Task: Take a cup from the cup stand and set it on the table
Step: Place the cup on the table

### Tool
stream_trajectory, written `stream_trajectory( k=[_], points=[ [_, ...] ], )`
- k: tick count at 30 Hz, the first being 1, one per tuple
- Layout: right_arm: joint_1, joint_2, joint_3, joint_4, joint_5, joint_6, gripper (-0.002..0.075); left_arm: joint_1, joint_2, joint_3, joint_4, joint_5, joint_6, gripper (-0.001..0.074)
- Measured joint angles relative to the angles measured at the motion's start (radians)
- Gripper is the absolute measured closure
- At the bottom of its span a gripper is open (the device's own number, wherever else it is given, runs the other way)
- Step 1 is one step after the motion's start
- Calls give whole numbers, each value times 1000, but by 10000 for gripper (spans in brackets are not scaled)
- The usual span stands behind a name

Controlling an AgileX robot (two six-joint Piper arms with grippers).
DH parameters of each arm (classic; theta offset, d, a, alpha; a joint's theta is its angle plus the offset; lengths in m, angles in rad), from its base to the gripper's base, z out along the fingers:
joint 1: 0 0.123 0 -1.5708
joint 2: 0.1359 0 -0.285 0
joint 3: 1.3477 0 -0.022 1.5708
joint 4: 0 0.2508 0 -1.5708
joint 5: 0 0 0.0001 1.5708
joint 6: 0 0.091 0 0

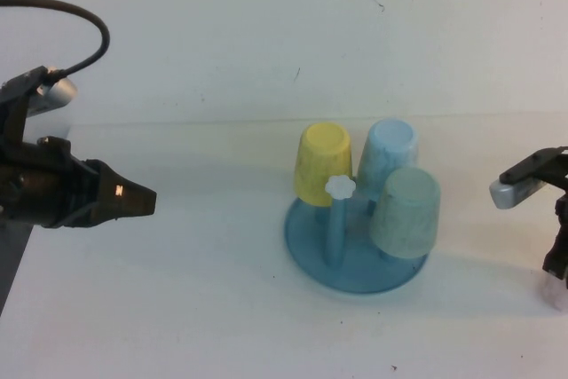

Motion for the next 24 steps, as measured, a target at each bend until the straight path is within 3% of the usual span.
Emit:
stream_trajectory(
  k=[2,8,11,17,24],
  points=[
    [0,4,-12,-1,0,2,670,0,0,0,0,-7,0,736],
    [0,10,-77,7,0,8,473,0,0,0,17,-18,0,736],
    [0,6,-101,28,0,19,421,0,0,0,24,-25,0,736],
    [0,-79,-78,42,0,36,400,0,0,0,31,-50,0,736],
    [0,-340,48,64,1,36,421,0,-25,12,46,-89,0,736]
  ],
)
